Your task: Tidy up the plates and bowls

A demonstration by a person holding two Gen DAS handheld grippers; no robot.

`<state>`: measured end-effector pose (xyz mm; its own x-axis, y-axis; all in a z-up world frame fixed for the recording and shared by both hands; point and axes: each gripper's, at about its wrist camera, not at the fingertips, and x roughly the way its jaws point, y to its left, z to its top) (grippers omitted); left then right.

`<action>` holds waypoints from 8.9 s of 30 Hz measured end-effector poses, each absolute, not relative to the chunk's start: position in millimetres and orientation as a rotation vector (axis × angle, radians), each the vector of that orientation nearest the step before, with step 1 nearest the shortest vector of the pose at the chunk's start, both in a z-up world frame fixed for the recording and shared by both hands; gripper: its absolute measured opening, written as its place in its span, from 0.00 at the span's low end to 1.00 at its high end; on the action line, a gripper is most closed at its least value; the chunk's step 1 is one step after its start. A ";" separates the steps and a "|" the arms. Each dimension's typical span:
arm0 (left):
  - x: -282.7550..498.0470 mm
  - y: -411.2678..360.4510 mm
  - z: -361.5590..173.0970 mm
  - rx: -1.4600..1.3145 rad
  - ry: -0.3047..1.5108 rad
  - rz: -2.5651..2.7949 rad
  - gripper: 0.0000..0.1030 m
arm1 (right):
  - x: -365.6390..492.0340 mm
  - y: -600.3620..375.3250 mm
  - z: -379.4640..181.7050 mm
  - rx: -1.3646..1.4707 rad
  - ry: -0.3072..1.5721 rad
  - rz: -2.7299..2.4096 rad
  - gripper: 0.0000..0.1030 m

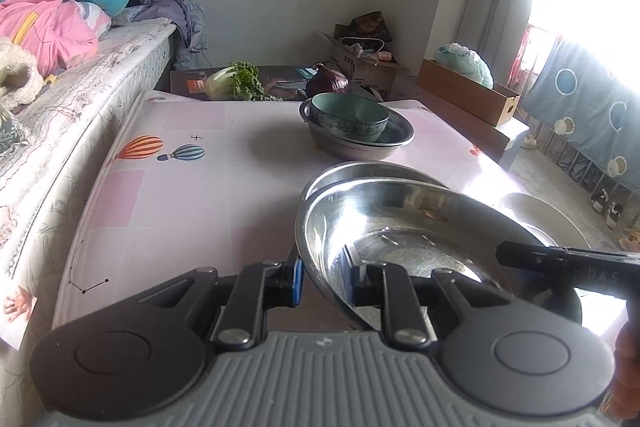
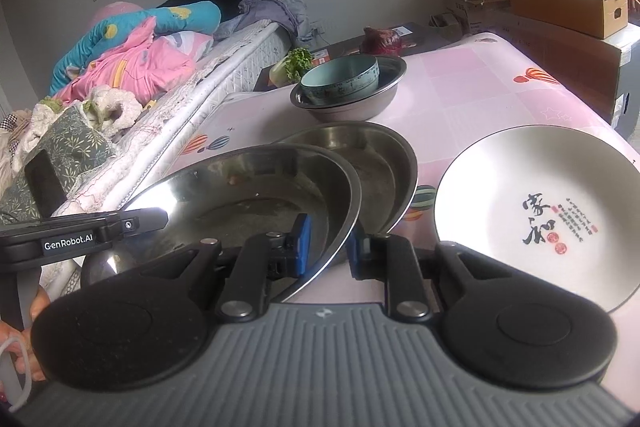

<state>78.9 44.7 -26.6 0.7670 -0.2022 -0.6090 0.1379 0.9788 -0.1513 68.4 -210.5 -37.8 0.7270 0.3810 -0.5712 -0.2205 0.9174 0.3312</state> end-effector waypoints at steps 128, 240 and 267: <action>28.8 -55.0 -80.4 -0.306 0.934 -0.460 0.32 | 0.4 -357.1 -99.7 0.594 0.854 0.314 0.47; 33.9 -85.1 -82.3 -0.082 0.875 -0.442 0.25 | -7.4 -353.6 -97.3 0.375 0.773 0.173 0.15; 37.3 -96.2 -86.7 0.024 0.785 -0.484 0.39 | 1.3 -350.4 -100.9 0.308 0.726 0.190 0.20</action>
